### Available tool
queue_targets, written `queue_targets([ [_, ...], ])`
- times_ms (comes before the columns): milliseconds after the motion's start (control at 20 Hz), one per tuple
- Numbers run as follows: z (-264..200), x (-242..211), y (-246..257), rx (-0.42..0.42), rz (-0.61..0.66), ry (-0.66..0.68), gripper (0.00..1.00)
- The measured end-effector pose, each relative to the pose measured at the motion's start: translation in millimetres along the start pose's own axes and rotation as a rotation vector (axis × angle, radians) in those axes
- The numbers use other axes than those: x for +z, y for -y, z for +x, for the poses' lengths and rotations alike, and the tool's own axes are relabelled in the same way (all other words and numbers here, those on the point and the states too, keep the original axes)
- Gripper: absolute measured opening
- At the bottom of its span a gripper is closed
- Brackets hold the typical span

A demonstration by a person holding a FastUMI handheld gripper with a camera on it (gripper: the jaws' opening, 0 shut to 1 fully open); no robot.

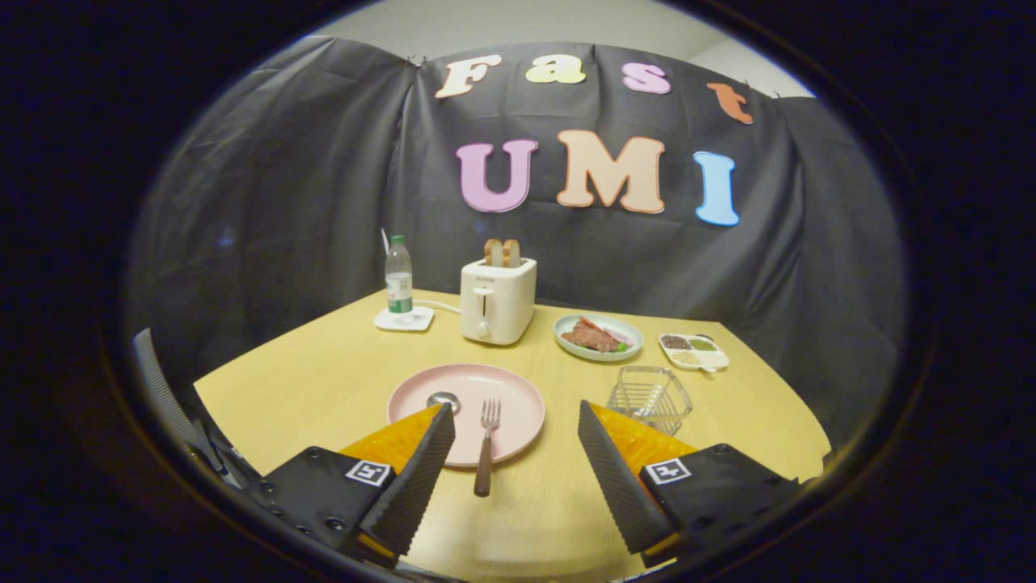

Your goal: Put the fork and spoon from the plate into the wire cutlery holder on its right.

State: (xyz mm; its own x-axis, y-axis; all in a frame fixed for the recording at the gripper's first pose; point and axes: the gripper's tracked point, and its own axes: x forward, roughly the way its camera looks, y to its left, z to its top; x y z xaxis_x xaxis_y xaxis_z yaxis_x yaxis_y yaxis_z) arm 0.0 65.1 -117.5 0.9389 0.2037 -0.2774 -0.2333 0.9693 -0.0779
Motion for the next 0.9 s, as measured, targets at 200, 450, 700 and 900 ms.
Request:
queue_targets([
  [200,11.4,-25.7,-8.8,0.04,0.01,-0.073,0.98],
  [450,25.3,-51.8,-19.5,0.084,-0.034,-0.14,0.98],
  [700,35.7,-71.7,-24.6,0.106,-0.046,-0.2,0.98],
  [900,42.0,-87.6,-22.2,0.101,-0.051,-0.256,0.94],
])
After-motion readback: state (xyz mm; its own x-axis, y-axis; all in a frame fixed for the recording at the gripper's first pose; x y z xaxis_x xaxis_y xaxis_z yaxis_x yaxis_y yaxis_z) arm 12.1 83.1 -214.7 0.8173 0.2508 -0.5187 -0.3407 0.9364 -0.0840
